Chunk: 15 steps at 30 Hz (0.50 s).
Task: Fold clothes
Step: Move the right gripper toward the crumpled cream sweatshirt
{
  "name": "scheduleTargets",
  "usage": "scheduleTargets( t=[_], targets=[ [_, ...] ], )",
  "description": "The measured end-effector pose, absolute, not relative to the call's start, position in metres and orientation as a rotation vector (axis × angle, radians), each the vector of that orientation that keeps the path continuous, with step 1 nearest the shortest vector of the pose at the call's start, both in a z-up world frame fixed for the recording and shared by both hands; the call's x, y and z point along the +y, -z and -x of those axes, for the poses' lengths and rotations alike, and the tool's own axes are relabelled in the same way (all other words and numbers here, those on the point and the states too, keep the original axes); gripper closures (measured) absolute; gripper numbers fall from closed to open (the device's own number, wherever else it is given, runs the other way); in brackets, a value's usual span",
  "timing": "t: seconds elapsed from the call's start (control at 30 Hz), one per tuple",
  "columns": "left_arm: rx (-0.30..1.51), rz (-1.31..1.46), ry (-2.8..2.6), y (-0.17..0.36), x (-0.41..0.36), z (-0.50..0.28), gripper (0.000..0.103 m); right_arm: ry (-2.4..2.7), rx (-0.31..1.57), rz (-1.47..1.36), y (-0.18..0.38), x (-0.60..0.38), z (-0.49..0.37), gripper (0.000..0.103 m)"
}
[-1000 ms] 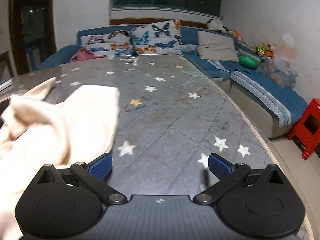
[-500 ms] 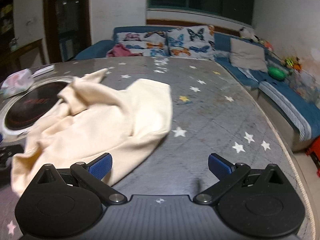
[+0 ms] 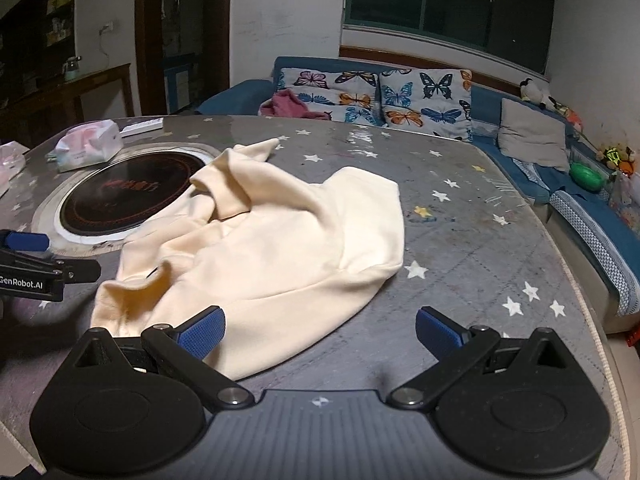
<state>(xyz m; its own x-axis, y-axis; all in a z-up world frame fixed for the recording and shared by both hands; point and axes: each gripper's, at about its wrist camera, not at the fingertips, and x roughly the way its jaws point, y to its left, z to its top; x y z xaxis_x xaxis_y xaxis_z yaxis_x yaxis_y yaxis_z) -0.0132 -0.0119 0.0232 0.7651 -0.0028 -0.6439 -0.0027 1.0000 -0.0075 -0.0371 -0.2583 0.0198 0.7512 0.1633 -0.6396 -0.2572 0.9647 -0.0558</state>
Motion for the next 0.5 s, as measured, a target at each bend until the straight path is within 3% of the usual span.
scheduleTargets(
  t=[0.5],
  targets=[
    [0.702,0.003,0.050,-0.041,-0.030,0.028,0.000,-0.284,0.675,0.168,-0.026,-0.244,0.053,0.006]
  ],
)
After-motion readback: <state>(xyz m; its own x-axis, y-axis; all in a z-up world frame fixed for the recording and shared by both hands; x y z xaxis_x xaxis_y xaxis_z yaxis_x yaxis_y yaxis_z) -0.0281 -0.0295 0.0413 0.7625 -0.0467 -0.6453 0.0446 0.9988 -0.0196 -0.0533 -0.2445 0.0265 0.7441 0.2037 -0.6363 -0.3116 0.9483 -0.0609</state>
